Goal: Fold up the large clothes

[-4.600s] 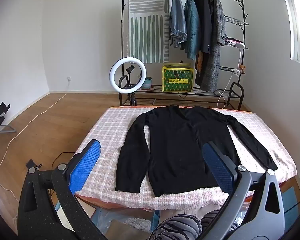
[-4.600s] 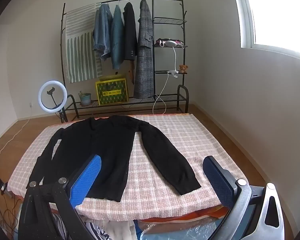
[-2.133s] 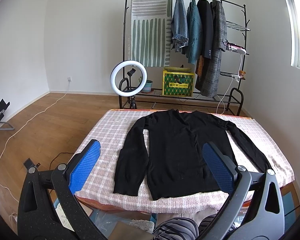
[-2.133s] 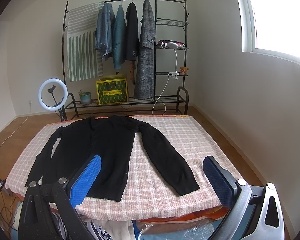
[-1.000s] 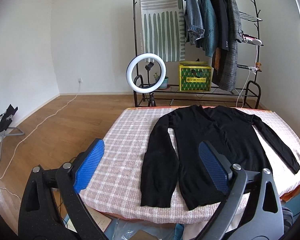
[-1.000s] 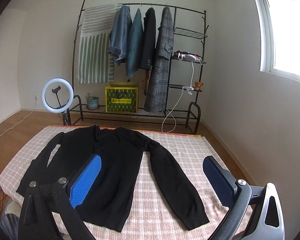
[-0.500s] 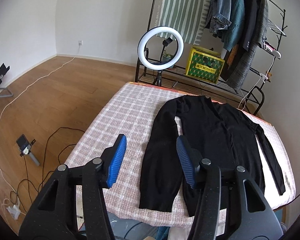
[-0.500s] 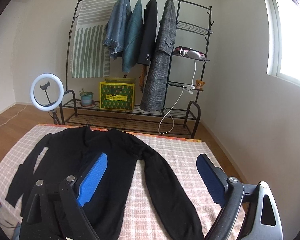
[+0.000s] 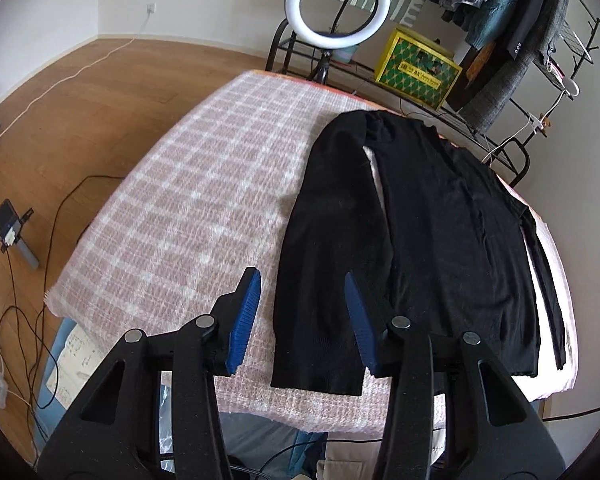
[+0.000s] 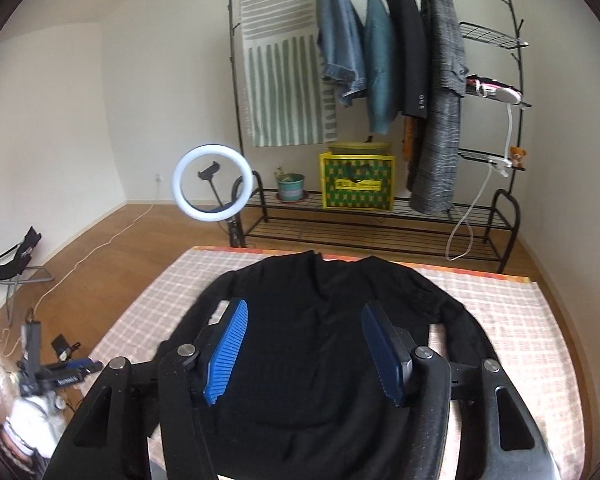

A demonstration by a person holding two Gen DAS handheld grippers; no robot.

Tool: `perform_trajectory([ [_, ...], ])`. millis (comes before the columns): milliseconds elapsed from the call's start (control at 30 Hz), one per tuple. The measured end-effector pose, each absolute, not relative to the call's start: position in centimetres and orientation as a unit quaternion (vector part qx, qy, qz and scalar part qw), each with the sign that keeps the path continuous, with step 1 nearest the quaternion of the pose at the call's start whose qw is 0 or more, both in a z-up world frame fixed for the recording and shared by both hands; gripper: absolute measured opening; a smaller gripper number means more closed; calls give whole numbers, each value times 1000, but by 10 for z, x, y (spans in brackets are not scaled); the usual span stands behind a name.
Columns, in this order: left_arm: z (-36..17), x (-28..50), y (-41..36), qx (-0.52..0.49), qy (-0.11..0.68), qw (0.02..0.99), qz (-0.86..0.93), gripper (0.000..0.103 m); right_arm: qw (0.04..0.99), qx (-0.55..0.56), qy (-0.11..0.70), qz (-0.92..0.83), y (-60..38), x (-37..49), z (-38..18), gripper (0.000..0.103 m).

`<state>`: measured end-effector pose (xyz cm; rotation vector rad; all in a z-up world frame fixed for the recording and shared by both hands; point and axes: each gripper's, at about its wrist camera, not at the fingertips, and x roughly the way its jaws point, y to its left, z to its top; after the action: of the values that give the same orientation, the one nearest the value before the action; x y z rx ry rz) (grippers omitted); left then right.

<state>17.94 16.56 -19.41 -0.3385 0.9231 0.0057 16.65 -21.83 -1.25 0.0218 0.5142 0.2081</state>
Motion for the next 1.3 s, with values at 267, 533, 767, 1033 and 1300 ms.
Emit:
perform_trajectory([
  [267,-264,181,159,-191,510,839,-3,45,946,-5,273,172,-119,257,-5,51],
  [533,-277,179,147,-185,534,825,12,45,898,8,371,237,-34,354,-73,46],
  [767,-283,181,140,-175,531,829,21,39,869,23,415,267,-18,418,-119,43],
  [1033,-259,171,142,-269,473,837,-59,3,840,-11,472,267,15,493,-172,43],
  [1300,-231,152,138,-236,436,865,-82,3,811,2,531,247,55,562,-237,40],
])
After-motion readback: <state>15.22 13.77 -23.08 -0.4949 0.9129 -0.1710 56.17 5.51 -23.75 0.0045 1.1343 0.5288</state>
